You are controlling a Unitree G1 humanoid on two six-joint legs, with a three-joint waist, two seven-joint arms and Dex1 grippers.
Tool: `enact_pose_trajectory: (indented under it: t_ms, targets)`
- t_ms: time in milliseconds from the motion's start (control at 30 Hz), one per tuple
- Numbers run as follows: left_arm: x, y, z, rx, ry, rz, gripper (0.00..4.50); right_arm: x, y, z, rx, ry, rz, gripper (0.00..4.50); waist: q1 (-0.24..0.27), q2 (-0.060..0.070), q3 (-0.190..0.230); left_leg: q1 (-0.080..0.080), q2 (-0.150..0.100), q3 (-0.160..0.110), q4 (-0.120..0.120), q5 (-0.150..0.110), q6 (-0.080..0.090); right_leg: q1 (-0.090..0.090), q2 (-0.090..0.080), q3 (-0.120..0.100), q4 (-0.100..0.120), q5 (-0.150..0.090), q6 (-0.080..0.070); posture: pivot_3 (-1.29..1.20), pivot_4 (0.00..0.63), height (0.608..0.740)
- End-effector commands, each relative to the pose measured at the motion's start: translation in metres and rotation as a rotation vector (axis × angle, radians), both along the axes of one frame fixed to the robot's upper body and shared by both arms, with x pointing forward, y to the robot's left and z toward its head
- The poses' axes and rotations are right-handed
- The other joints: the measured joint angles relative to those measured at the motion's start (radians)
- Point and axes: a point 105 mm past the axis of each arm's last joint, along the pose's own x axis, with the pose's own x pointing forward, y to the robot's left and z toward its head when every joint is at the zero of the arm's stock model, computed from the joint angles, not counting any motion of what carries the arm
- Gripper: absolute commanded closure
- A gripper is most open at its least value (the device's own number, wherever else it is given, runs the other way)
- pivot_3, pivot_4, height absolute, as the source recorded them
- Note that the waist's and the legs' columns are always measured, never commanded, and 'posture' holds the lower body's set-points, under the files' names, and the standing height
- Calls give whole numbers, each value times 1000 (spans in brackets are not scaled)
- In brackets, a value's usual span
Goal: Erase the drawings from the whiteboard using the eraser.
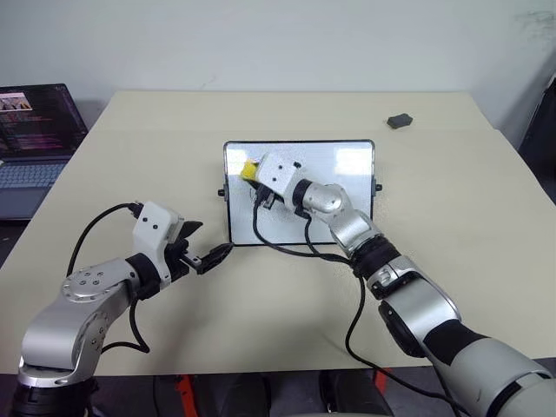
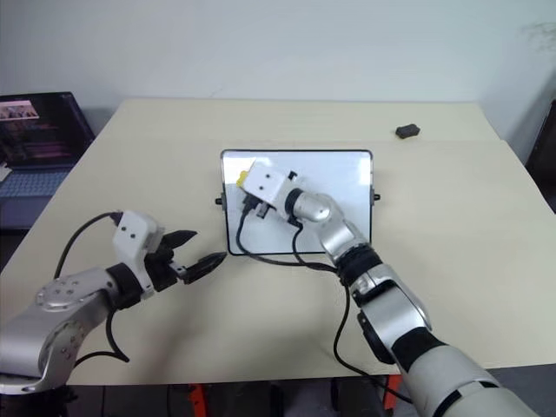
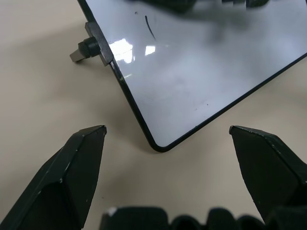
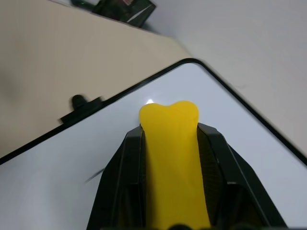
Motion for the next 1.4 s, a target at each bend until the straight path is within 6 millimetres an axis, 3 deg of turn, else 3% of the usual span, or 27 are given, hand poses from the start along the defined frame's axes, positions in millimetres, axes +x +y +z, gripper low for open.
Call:
enact_pose_trajectory:
  t_ms: [33, 133, 267, 367, 500, 667, 867, 1167, 1233, 1400]
  targets:
    - [-2, -4, 11, 2, -51, -15, 0, -9, -7, -41, -138, 104, 31, 3398, 0, 0, 0, 1, 0, 0, 0, 0, 0, 1, 0, 0, 1, 0, 0, 0, 150, 740]
    - [-2, -4, 11, 3, -51, -17, 0, -22, -8, -56, -142, 191, 87, 3398, 0, 0, 0, 3, 0, -1, 0, 0, 0, 2, 0, 0, 2, 0, 0, 0, 150, 740]
    - [-1, -4, 11, 3, -51, -20, 0, -25, -10, -49, -80, 212, 87, 3398, 1, 0, 0, 3, -1, -2, 2, 1, 0, 2, 0, -1, 6, 0, 0, 0, 150, 740]
    - [1, -5, 11, 2, -54, -24, 0, -20, -10, -30, -23, 149, 73, 3398, 3, 0, 0, 3, -1, -2, 2, 1, 0, 2, 0, -1, 7, 0, 0, 0, 150, 740]
    - [3, -6, 12, 2, -59, -29, 0, -6, -11, 28, 161, -11, 15, 3398, 4, 0, 1, 2, -1, -2, 3, 1, 0, 1, 0, -1, 7, 0, 0, 0, 150, 740]
    - [3, -9, 11, 0, -57, -39, 0, 9, -16, 60, 251, -104, -78, 3398, 1, 0, 1, 1, 0, -1, 0, 1, 0, 0, 0, -1, 2, 0, 0, 0, 150, 740]
    - [3, -10, 11, 0, -56, -44, 0, 13, -6, 50, 215, -82, -94, 3398, -2, 0, 1, -2, 0, 0, 0, 0, -1, -2, 0, 0, -1, 0, 0, 0, 150, 740]
    - [3, -10, 6, -4, -48, -46, 0, -21, 12, -28, -43, 111, 92, 3398, -1, 0, 1, -4, 0, 0, 0, 0, 0, -4, 0, 0, 1, 0, 0, 0, 150, 740]
    - [5, -14, 6, -8, -49, -60, 0, -20, 11, -24, -12, 114, 73, 3398, -1, 0, 1, -1, 0, 0, 0, 0, 0, -1, 0, 0, 1, 0, 0, 0, 150, 740]
    - [8, -20, 6, -7, -58, -86, 0, -6, -6, 15, 130, 59, -11, 3398, 6, 0, 1, 0, 0, -2, 1, 0, 0, 0, 0, -1, 2, 0, 0, 0, 150, 740]
